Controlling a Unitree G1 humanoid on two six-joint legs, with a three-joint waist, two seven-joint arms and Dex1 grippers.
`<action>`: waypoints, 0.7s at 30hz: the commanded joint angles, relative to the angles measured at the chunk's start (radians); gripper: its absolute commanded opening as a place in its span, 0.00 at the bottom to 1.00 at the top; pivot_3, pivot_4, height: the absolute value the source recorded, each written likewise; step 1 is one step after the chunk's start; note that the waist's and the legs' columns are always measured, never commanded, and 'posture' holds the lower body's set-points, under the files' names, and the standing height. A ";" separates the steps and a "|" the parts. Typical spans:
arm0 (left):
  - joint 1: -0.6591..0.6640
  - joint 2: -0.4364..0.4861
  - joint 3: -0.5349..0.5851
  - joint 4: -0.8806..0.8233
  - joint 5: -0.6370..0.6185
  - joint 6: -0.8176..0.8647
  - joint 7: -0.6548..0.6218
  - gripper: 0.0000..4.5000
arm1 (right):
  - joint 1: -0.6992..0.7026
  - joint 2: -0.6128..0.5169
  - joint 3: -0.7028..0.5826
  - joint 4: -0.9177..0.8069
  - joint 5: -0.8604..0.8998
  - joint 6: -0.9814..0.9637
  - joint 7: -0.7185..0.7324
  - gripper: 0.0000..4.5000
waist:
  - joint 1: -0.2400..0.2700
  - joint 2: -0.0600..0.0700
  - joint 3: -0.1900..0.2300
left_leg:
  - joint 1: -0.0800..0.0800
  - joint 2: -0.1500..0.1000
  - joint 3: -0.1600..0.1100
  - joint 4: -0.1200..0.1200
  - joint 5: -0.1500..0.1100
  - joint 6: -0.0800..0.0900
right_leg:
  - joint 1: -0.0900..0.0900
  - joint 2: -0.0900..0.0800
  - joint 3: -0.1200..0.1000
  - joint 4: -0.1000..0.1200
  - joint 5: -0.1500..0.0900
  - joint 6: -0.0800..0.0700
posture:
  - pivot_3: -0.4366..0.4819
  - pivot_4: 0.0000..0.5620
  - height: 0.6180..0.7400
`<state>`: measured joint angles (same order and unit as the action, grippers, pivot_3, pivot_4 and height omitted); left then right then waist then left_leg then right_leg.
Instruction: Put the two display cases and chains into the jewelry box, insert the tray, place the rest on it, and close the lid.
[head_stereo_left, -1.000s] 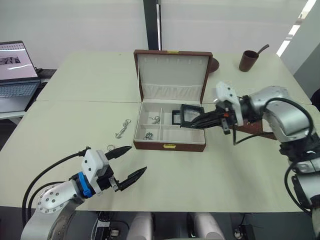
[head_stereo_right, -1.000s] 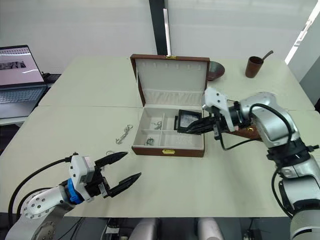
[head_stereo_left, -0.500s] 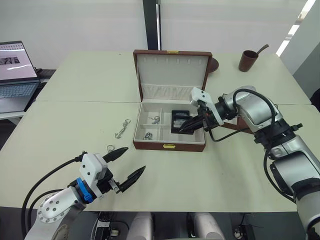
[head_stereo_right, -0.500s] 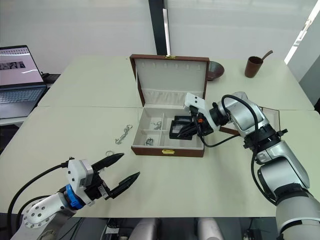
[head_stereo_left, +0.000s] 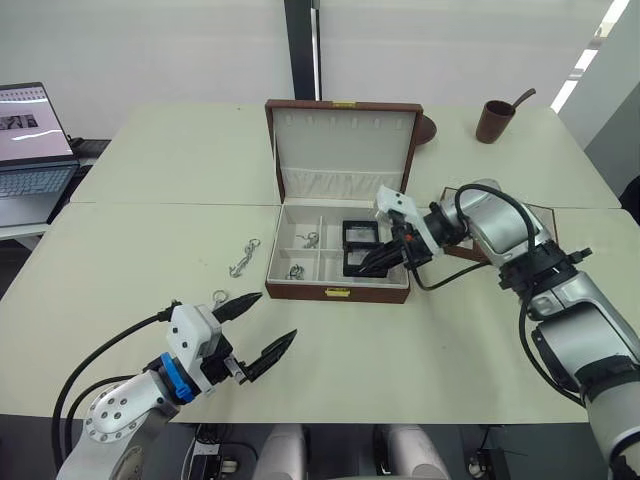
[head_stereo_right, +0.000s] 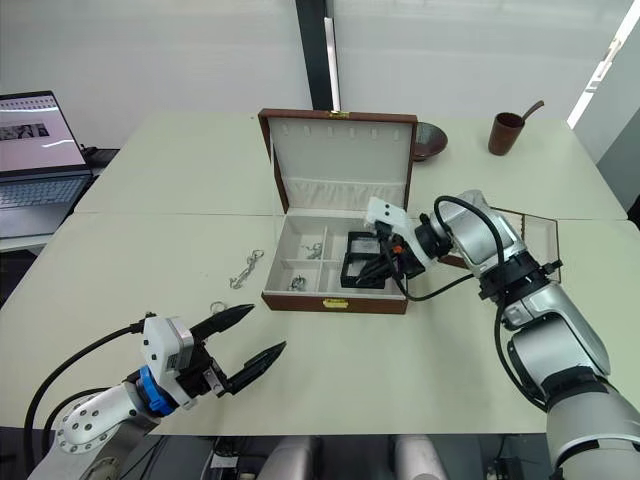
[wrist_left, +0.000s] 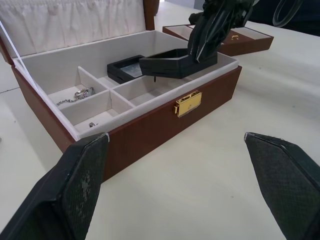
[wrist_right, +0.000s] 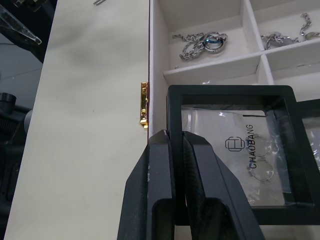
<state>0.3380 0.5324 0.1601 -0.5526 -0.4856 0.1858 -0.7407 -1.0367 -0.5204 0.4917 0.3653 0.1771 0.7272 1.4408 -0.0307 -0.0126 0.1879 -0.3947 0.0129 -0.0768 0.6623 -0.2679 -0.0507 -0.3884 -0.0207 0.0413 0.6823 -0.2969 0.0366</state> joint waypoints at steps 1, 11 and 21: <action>-0.010 0.000 -0.004 -0.041 -0.002 -0.012 0.004 1.00 | -0.009 0.010 -0.012 0.010 -0.009 -0.016 0.002 0.00 | 0.000 0.000 0.000 | 0.000 0.000 0.000 0.000 0.000 0.000 | 0.000 0.000 0.000 0.000 0.000 0.000 | 0.48 0.27 1.00; -0.028 0.005 0.008 -0.026 -0.018 -0.003 0.003 1.00 | -0.015 0.029 -0.052 0.031 -0.009 -0.018 -0.023 0.30 | 0.000 0.000 0.000 | 0.000 0.000 0.000 0.000 0.000 0.000 | 0.000 0.000 0.000 0.000 0.000 0.000 | 0.48 0.27 1.00; -0.153 0.084 0.083 0.077 -0.104 0.094 -0.037 1.00 | 0.038 -0.013 -0.319 -0.050 0.134 -0.049 -0.074 0.89 | 0.004 0.000 0.000 | 0.000 0.000 0.000 0.000 0.000 0.000 | 0.000 0.000 -0.001 0.000 0.000 0.000 | 0.48 0.27 1.00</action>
<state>0.1982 0.5977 0.1838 -0.4780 -0.5516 0.2659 -0.7660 -1.0133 -0.5060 0.2493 0.3697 0.2671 0.7019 1.3715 -0.0272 -0.0125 0.1880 -0.3961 0.0125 -0.0769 0.6621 -0.2679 -0.0507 -0.3882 -0.0203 0.0393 0.6818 -0.2969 0.0366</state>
